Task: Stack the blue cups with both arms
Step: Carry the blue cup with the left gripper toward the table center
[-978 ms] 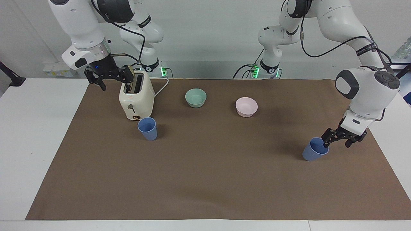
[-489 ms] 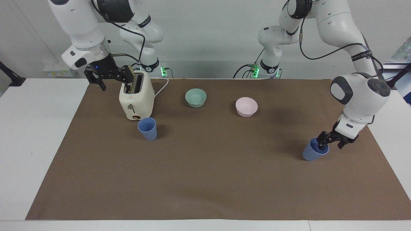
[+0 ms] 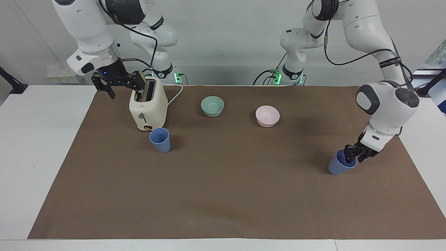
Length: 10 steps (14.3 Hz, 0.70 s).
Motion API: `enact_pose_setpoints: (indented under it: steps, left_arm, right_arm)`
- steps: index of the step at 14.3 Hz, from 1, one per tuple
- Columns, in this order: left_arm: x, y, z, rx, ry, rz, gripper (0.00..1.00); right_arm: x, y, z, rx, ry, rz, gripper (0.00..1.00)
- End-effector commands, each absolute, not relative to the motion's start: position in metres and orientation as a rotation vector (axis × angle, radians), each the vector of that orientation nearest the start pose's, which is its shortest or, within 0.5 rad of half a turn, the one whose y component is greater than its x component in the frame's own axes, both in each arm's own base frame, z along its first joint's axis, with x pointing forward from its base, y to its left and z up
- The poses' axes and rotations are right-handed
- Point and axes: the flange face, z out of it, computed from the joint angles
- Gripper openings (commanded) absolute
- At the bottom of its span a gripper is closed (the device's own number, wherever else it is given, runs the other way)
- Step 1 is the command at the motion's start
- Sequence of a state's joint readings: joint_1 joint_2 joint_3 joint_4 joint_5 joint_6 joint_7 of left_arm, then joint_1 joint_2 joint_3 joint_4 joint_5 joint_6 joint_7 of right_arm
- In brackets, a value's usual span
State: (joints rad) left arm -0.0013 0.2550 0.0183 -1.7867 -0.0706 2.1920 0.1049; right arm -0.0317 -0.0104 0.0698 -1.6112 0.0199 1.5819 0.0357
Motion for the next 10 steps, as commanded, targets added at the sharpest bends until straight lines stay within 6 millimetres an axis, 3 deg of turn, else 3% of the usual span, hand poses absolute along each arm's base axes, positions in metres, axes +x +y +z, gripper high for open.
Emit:
enact_pose_setpoints:
  steps: [1, 6, 10]
  left_arm:
    - [0.623, -0.070, 0.448, -3.201, 0.062, -0.251, 0.00]
    - [0.590, -0.221, 0.435, -3.241, 0.076, -0.247, 0.00]
    - [0.545, -0.305, 0.397, -3.271, 0.043, -0.259, 0.00]
  right_arm:
    - [0.546, 0.023, 0.613, -3.112, -0.003, 0.006, 1.00]
    - [0.546, 0.023, 0.612, -3.112, -0.003, 0.009, 1.00]
    - [0.547, 0.015, 0.612, -3.119, 0.020, 0.008, 1.00]
